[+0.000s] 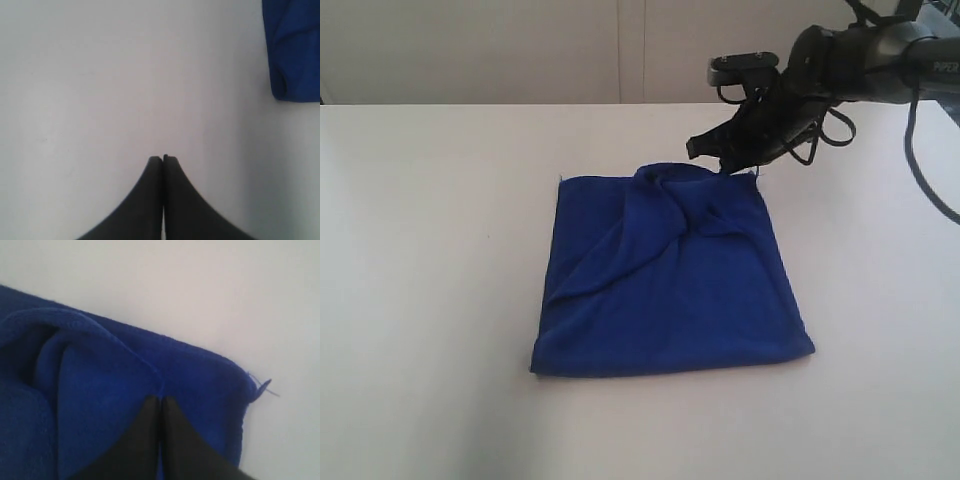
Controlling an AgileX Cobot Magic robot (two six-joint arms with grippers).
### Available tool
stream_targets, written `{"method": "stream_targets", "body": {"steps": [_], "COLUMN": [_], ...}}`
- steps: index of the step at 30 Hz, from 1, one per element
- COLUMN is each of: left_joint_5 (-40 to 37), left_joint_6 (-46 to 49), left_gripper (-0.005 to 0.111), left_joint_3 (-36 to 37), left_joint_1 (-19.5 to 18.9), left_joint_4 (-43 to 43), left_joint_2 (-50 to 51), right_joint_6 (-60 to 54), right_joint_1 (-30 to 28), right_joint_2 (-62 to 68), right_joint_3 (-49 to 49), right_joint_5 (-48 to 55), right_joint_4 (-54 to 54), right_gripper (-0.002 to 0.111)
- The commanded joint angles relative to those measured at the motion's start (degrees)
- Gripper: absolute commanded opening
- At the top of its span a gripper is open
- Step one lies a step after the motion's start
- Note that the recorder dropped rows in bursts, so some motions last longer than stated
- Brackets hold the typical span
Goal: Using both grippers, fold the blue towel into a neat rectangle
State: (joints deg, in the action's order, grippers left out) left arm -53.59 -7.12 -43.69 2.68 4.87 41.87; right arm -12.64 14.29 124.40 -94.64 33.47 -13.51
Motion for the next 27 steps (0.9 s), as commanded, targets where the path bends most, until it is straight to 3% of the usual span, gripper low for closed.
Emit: {"method": "stream_targets", "body": {"steps": [1, 7, 18, 23, 27], "left_joint_5": [-0.89, 0.07, 6.94, 9.51, 10.45], "left_joint_6": [1.67, 1.66, 1.77, 1.77, 1.77], "left_gripper": [0.000, 0.000, 0.000, 0.000, 0.000], "left_joint_3": [0.31, 0.31, 0.31, 0.31, 0.31], "left_joint_1": [-0.17, -0.17, -0.17, -0.17, -0.17], "left_joint_4": [0.17, 0.17, 0.13, 1.08, 1.08], "left_joint_2": [-0.45, -0.45, -0.45, -0.45, -0.45], "right_joint_6": [0.95, 0.40, -22.03, -24.50, -24.50], "right_joint_1": [-0.05, -0.05, 0.54, 5.90, 7.64], "right_joint_2": [-0.29, -0.29, -6.73, -11.06, -11.97], "right_joint_3": [-0.15, -0.15, -0.15, -0.15, -0.15], "right_joint_5": [2.02, 5.59, 17.09, 25.80, 25.67], "right_joint_4": [1.83, -0.41, -32.82, -35.07, -35.07], "right_gripper": [0.000, 0.000, 0.000, 0.000, 0.000]}}
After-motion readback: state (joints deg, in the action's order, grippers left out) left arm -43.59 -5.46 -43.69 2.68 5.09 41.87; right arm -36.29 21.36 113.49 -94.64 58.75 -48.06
